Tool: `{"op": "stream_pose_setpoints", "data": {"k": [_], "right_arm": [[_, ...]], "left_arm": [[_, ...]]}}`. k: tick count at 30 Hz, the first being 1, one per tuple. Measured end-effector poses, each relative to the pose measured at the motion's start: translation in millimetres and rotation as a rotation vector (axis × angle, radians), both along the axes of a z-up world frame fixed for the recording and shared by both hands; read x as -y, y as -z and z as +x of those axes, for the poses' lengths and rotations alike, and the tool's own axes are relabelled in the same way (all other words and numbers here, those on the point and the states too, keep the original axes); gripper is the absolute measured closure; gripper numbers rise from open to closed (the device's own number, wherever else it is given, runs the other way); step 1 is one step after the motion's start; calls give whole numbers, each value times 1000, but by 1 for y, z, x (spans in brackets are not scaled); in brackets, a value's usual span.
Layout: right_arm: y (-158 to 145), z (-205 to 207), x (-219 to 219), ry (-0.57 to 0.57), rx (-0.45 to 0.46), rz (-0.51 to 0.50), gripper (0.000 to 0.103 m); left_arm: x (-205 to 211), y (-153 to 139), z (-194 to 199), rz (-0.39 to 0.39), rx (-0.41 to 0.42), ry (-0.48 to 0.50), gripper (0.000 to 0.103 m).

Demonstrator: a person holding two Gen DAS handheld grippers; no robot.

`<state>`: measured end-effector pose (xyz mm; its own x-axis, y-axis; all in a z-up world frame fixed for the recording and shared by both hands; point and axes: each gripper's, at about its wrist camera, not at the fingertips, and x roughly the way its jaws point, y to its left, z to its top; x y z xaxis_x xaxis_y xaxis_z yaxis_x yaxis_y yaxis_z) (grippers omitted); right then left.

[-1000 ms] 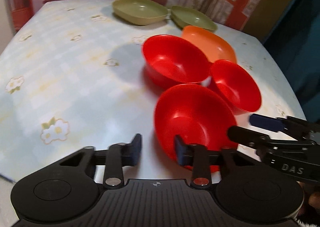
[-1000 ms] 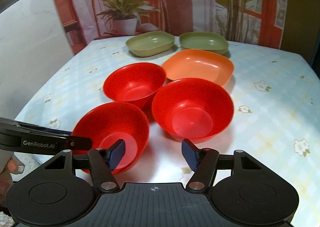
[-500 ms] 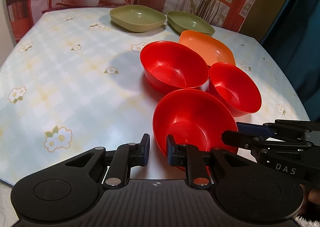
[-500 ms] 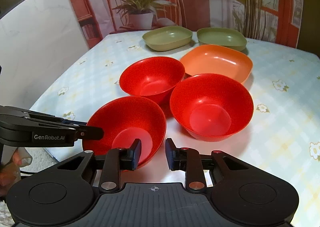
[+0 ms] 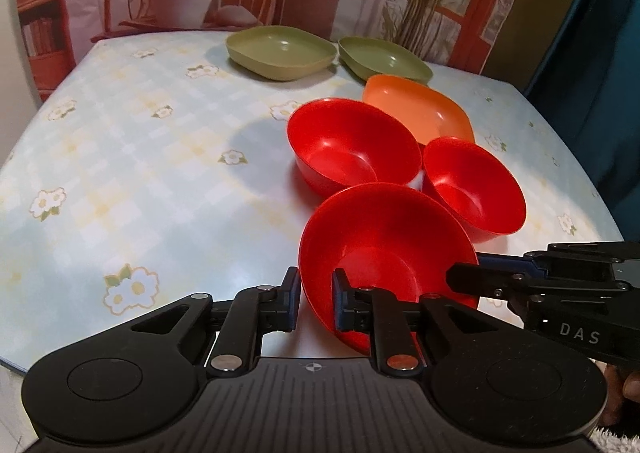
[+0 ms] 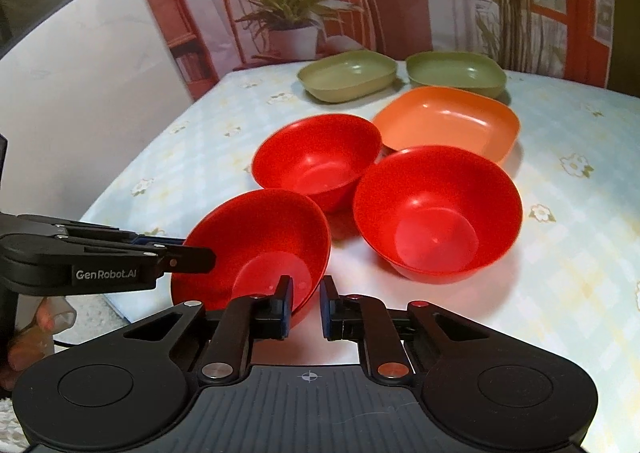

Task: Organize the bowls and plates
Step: 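Lift the red bowl with the left gripper and carry it over another red bowl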

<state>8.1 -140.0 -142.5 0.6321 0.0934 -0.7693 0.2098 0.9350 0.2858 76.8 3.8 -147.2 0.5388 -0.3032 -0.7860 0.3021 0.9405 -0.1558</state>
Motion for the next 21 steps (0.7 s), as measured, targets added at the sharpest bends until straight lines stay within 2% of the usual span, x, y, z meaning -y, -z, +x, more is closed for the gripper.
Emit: {"op": "stream_pose_setpoints", "data": {"k": [7, 21], "right_arm": [[-8, -1, -1, -12, 41, -7, 90], [-9, -4, -1, -2, 64, 5, 90]], "left_arm": [[-2, -12, -7, -1, 70, -1, 85], [-5, -12, -6, -31, 78, -5, 85]]}}
